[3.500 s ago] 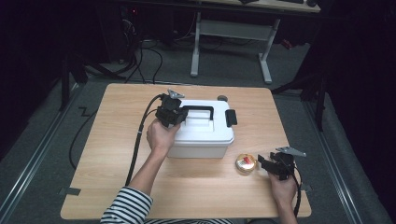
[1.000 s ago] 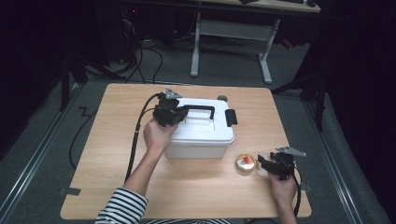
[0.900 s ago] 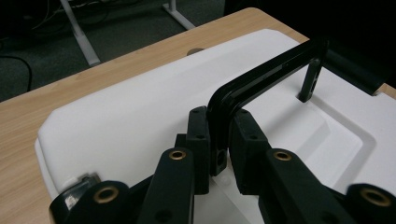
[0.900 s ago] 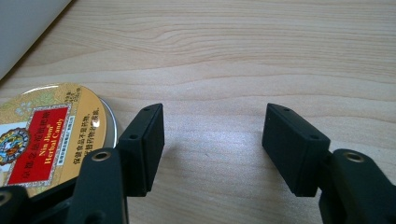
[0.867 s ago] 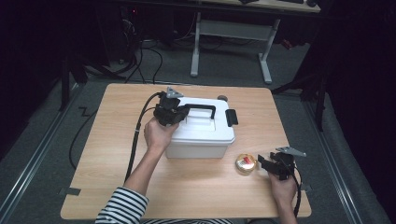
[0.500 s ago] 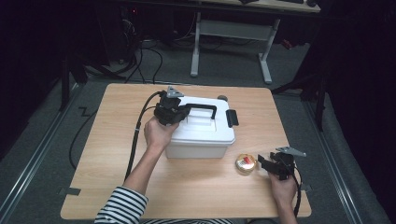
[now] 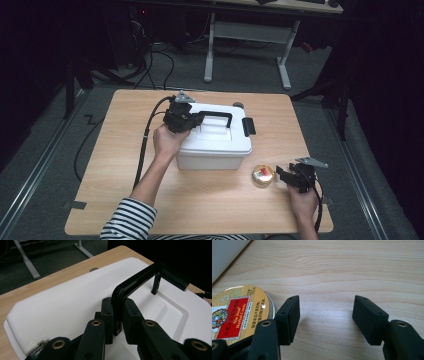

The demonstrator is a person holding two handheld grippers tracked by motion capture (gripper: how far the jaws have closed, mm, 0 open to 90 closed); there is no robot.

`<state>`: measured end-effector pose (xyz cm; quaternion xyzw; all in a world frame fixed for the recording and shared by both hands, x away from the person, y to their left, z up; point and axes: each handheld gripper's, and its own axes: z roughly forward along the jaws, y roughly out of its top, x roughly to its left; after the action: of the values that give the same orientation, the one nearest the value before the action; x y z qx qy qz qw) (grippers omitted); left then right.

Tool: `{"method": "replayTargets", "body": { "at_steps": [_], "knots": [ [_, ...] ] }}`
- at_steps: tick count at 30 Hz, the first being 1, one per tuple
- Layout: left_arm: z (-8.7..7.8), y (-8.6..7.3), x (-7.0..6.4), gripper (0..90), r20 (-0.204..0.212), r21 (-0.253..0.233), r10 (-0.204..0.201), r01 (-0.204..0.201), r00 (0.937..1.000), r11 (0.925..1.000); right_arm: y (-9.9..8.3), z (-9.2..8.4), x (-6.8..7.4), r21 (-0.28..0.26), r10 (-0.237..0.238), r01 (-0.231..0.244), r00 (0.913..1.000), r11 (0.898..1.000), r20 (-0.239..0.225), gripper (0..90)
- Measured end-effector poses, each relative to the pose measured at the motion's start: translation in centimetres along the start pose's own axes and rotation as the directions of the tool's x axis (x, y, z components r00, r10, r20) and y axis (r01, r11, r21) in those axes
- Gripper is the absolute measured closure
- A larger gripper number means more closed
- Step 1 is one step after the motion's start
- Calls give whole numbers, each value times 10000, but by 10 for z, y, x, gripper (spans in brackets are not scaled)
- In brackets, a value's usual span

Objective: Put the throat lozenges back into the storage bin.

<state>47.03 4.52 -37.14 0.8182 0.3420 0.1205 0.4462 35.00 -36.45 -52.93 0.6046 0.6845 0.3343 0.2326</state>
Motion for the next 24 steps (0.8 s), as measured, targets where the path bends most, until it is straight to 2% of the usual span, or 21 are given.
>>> {"method": "replayTargets", "body": {
  "at_steps": [8, 24],
  "knots": [
    [-1, -1, 5, 810, 392, -90, 165, -162, 9991, 9998, 0, 0, 0, 17, -23, 23, 10000, 10000, 28, 392],
    [-1, -2, 10, 817, 1052, -427, 270, -226, 9941, 9988, 0, 0, 1, 27, -41, 41, 10000, 10000, 48, 393]
  ]
}}
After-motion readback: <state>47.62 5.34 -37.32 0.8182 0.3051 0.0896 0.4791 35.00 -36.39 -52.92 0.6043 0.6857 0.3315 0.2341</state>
